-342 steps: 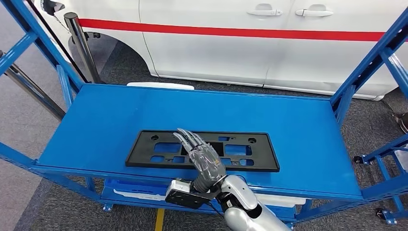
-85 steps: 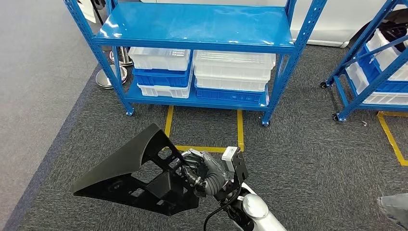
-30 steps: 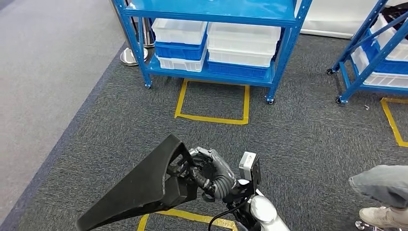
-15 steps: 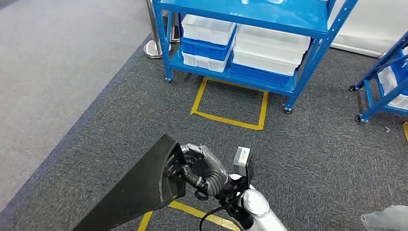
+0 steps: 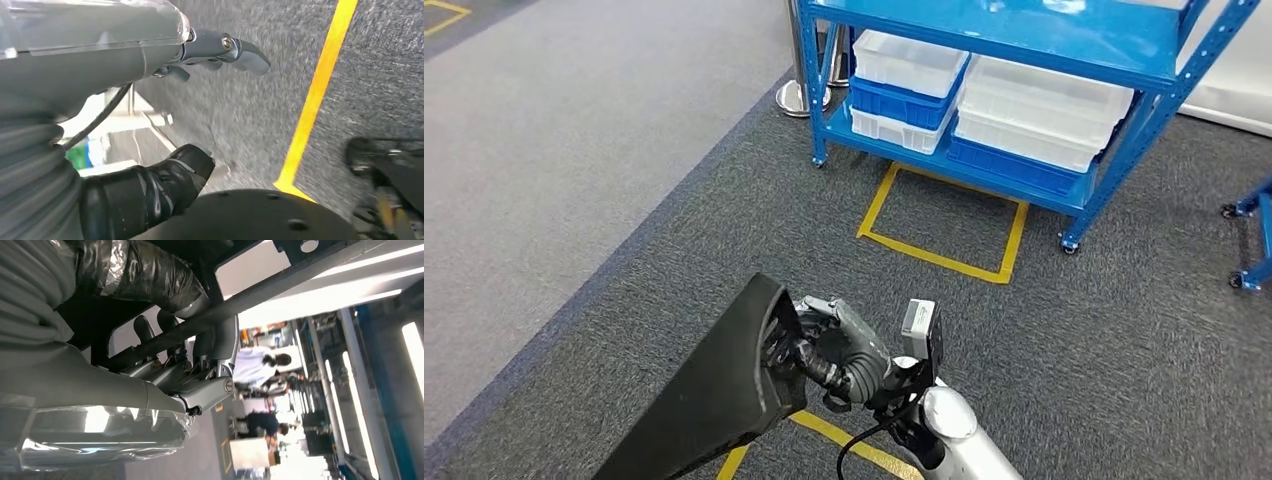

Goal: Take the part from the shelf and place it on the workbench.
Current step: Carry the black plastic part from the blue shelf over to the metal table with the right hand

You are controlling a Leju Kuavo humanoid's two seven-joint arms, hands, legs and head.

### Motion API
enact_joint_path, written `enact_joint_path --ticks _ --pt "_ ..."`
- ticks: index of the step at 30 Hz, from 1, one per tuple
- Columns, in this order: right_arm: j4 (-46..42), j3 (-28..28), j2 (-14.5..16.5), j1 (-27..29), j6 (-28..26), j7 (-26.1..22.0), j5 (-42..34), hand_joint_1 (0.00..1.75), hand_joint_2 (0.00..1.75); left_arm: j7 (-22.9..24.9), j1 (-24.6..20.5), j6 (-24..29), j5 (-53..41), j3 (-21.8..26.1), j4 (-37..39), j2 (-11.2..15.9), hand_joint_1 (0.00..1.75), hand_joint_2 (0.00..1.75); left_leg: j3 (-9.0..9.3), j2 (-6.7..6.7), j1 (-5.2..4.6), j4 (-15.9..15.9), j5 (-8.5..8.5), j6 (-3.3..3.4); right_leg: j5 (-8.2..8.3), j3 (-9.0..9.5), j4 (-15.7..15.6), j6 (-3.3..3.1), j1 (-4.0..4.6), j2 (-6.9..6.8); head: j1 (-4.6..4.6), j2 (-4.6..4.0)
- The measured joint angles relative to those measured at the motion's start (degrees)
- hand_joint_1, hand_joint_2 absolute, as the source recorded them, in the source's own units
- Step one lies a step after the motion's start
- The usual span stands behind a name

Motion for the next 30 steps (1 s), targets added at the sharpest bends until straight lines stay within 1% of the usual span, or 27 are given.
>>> enact_joint_path --ticks 1,2,3,4,5,7,8,9,11,12,13,14,15,16,17,18,19,20,21,22,23,24,25,26,27,28,30 --pt "0.1 0.0 0.0 0.0 0.2 0.0 -0.1 1.75 1.75 -0.2 0.0 0.4 0.4 0.3 0.0 0.0 0.0 1.75 -1.77 0.69 0.09 3.8 -1.8 -0.25 0.0 -0.08 0.0 -0.05 0.07 -0.71 -0.04 0.0" --pt "0.2 0.1 0.0 0.0 0.3 0.0 -0.1 1.75 1.75 -0.4 0.0 0.7 0.7 0.7 0.0 0.1 0.0 1.75 -3.1 1.05 0.18 6.8 -2.88 -0.44 -0.02 -0.14 0.0 -0.06 0.14 -1.44 -0.03 0.0" --pt "0.4 0.1 0.0 0.0 0.4 0.0 -0.1 1.75 1.75 -0.6 0.1 0.9 1.0 0.9 0.0 0.2 0.0 1.75 -3.52 1.25 0.24 7.9 -2.89 -0.56 -0.03 -0.18 0.0 -0.06 0.18 -2.13 -0.04 0.0" --pt "0.5 0.2 0.0 0.0 0.4 0.0 -0.1 1.75 1.75 -0.7 0.2 1.2 1.2 1.2 0.0 0.3 0.0 1.75 -2.72 1.45 0.28 6.6 -1.75 -0.59 -0.05 -0.16 0.0 -0.04 0.19 -2.77 -0.04 0.0" --pt "0.5 0.3 0.0 -0.1 0.4 0.0 -0.1 1.75 1.75 -0.8 0.3 1.4 1.4 1.4 0.0 0.4 0.0 1.75 -0.84 1.87 0.31 3.3 0.12 -0.54 -0.09 -0.08 0.0 0.01 0.2 -3.37 -0.04 0.0" --pt "0.5 0.4 0.1 -0.2 0.4 0.0 -0.2 1.75 1.75 -0.9 0.3 1.8 1.7 1.7 0.1 0.6 0.0 1.75 3.52 4.05 0.05 -4.9 3.15 -0.14 -0.21 0.09 0.1 0.23 0.41 -4.34 -0.02 0.0" --pt "0.5 0.4 0.1 -0.2 0.5 0.0 -0.2 1.75 1.75 -1.0 0.3 2.0 1.8 1.9 0.1 0.6 0.0 1.75 4.72 4.82 -0.15 -7.3 3.8 0.18 -0.24 0.13 0.1 0.43 0.57 -4.72 -0.02 0.0" --pt "0.6 0.5 0.2 -0.3 0.5 0.0 -0.2 1.75 1.75 -1.0 0.3 2.1 1.9 2.1 0.1 0.7 0.0 1.75 5.12 5.2 -0.37 -8.4 3.89 0.52 -0.24 0.15 0.1 0.65 0.72 -5.11 0.0 0.0" --pt "0.6 0.5 0.2 -0.3 0.5 -0.1 -0.2 1.75 1.75 -1.0 0.4 2.3 1.9 2.4 0.1 0.7 0.0 1.75 4.91 4.09 -0.43 -8.5 4.14 1.26 -0.26 0.26 0.0 1.25 0.83 -5.84 0.02 0.0" --pt "0.6 0.6 0.2 -0.3 0.6 -0.1 -0.2 1.75 1.75 -1.0 0.4 2.4 1.9 2.5 0.1 0.7 0.0 1.75 4.94 3.58 -0.31 -8.8 4.35 1.63 -0.56 0.28 0.2 1.59 0.74 -5.43 0.03 0.0" --pt "0.6 0.6 0.2 -0.4 0.6 -0.1 -0.2 1.75 1.75 -1.0 0.5 2.4 1.9 2.5 0.1 0.6 0.0 1.75 4.99 3.1 -0.15 -9.0 4.6 2.05 -1.44 -0.04 1.2 1.87 0.63 -4.4 0.04 0.0" --pt "0.6 0.6 0.2 -0.4 0.6 -0.2 -0.2 1.75 1.75 -1.0 0.5 2.5 1.9 2.6 0.1 0.6 0.0 1.75 5.09 2.62 0.01 -9.3 4.85 2.4 -2.95 -0.94 3.4 2.08 0.53 -3.0 0.08 0.0" --pt "0.7 0.6 0.1 -0.3 0.7 -0.2 -0.2 1.75 1.75 -1.0 0.5 2.6 1.9 2.6 0.1 0.6 0.0 1.75 4.98 2.16 0.02 -9.3 5.0 2.64 -4.92 -2.4 6.8 2.17 0.39 -1.54 0.09 0.0" --pt "0.7 0.6 0.0 -0.2 0.7 -0.3 -0.2 1.75 1.75 -1.0 0.5 2.7 1.9 2.6 0.1 0.6 0.0 1.75 4.83 1.62 0.0 -9.3 5.1 2.82 -6.88 -4.26 10.8 2.18 0.36 -0.69 0.11 0.0" --pt "0.8 0.6 -0.1 0.0 0.7 -0.5 -0.2 1.75 1.75 -0.9 0.5 2.8 1.8 2.6 0.1 0.6 0.0 1.75 4.71 1.0 -0.05 -9.2 5.15 2.9 -8.15 -5.9 14.3 2.2 0.36 -0.35 0.11 0.0" --pt "0.8 0.6 -0.3 0.3 0.6 -0.7 -0.1 1.75 1.75 -0.9 0.5 2.8 1.7 2.6 0.1 0.5 0.0 1.75 4.63 0.33 -0.08 -9.2 5.18 2.94 -8.36 -6.84 16.1 2.21 0.35 -0.22 0.11 0.0" --pt "0.8 0.6 -0.5 0.6 0.6 -0.9 0.0 1.75 1.75 -0.8 0.6 2.9 1.6 2.6 0.1 0.3 0.0 1.75 4.59 -0.37 -0.1 -9.0 5.18 2.94 -7.42 -6.74 15.8 2.17 0.33 -0.15 0.11 0.0" --pt "0.8 0.6 -0.7 0.9 0.6 -1.2 0.1 1.75 1.75 -0.7 0.6 3.0 1.5 2.6 0.1 0.1 0.0 1.75 4.6 -1.11 -0.1 -8.9 5.13 2.87 -5.5 -5.52 13.2 2.07 0.3 0.07 0.11 0.0" --pt "0.6 0.6 -0.9 1.1 0.6 -1.4 0.2 1.75 1.75 -0.6 0.6 3.0 1.3 2.5 0.1 -0.1 0.0 1.75 4.55 -1.82 -0.08 -8.6 5.03 2.75 -3.36 -3.71 9.2 1.9 0.25 0.78 0.12 0.0" --pt "0.4 0.6 -1.1 1.4 0.6 -1.7 0.4 1.75 1.75 -0.5 0.6 3.0 1.1 2.5 0.1 -0.4 0.0 1.75 4.38 -2.47 -0.17 -8.2 4.89 2.55 -1.83 -1.98 5.3 1.75 0.16 1.81 0.11 0.0" --pt "0.2 0.6 -1.3 1.7 0.6 -1.9 0.6 1.75 1.75 -0.3 0.6 3.0 0.9 2.4 0.1 -0.6 0.0 1.75 4.14 -3.08 -0.21 -7.9 4.79 2.29 -0.9 -0.76 2.5 1.64 0.08 2.66 0.11 0.0" --pt "-0.1 0.6 -1.5 2.0 0.5 -2.0 0.8 1.75 1.75 -0.2 0.6 3.0 0.7 2.4 0.1 -0.7 0.0 1.75 3.89 -3.55 -0.19 -7.7 4.73 1.99 -0.73 -0.21 1.2 1.52 0.13 3.28 0.1 0.0" --pt "-0.3 0.6 -1.6 2.3 0.5 -2.1 1.0 1.75 1.75 -0.1 0.6 3.0 0.6 2.3 0.1 -0.8 0.0 1.75 3.68 -4.0 -0.13 -7.7 4.77 1.62 -0.87 -0.12 1.0 1.4 0.22 3.29 0.1 0.0" --pt "-0.6 0.6 -1.7 2.6 0.5 -2.1 1.2 1.75 1.75 0.0 0.7 3.0 0.5 2.3 0.1 -0.9 0.0 1.75 3.55 -4.44 0.02 -7.8 4.85 1.27 -0.75 -0.09 0.9 1.15 0.24 2.83 0.1 0.0" --pt "-0.8 0.6 -1.8 2.9 0.4 -2.1 1.4 1.75 1.75 0.0 0.8 2.9 0.4 2.2 0.1 -0.9 0.0 1.75 3.45 -4.31 0.12 -7.6 4.73 0.94 -0.61 0.05 0.6 0.82 0.23 2.31 0.09 0.0" --pt "-1.1 0.6 -1.8 3.2 0.4 -2.2 1.7 1.75 1.75 0.0 0.8 2.8 0.2 2.0 0.1 -0.9 0.0 1.75 3.07 -3.55 0.1 -6.8 4.17 0.62 -0.45 0.21 0.4 0.46 0.1 1.74 0.02 0.0" --pt "-1.8 0.6 -1.8 3.8 0.2 -2.3 2.1 1.75 1.75 0.0 0.7 2.4 -0.1 1.7 0.1 -1.0 0.0 1.75 0.89 -0.89 0.03 -2.2 1.41 0.1 -0.32 0.4 0.0 -0.04 -0.03 0.43 -0.13 0.0"
